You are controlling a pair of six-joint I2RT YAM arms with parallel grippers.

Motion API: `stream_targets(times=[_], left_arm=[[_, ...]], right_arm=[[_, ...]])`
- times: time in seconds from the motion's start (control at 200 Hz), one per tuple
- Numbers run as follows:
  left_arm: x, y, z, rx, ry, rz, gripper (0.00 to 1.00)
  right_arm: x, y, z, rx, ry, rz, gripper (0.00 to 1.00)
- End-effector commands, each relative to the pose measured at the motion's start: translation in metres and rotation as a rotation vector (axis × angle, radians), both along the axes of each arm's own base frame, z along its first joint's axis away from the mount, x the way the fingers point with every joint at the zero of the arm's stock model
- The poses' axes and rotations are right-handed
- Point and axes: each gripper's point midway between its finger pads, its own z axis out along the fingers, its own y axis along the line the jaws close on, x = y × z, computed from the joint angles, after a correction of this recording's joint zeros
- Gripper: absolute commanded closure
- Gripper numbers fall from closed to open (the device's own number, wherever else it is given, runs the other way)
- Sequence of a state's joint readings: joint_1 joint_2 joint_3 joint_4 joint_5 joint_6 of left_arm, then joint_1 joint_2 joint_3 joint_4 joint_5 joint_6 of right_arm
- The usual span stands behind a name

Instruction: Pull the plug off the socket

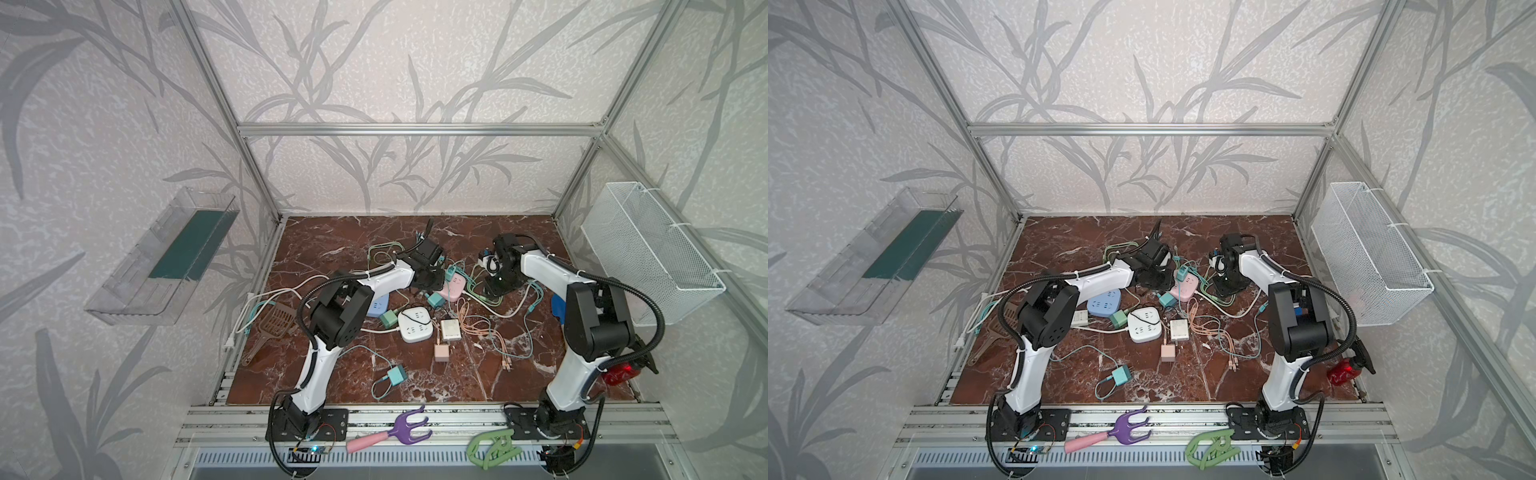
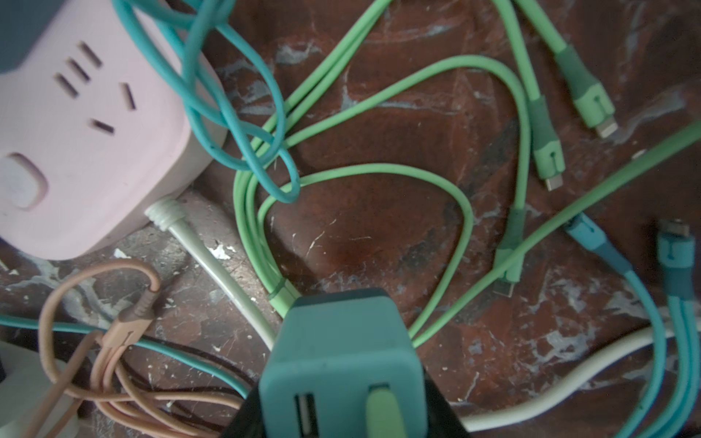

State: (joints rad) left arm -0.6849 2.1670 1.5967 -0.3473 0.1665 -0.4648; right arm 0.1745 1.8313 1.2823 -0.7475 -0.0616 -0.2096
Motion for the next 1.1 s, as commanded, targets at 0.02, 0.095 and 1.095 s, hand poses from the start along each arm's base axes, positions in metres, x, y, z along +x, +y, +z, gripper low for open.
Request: stream_targets(times=[0.02, 0.095, 1.095], left_arm=[[-0.033, 0.029, -0.042, 0.132, 0.139, -0.006, 0.63], [-0.033, 0.028, -0.043, 0.131, 0.14, -0.007, 0.63], [-0.03, 0.028, -0.037, 0.112, 0.132, -0.005, 0.63]], right_arm=[[-0.004, -0.008, 0.001, -0.036, 0.048, -0.02, 0.66], [-0.005, -0.01, -0.001, -0.051, 0.067, -0.024, 0.65], [0.025, -0.001, 0.015, 0.0, 0.011, -0.103, 0.39]])
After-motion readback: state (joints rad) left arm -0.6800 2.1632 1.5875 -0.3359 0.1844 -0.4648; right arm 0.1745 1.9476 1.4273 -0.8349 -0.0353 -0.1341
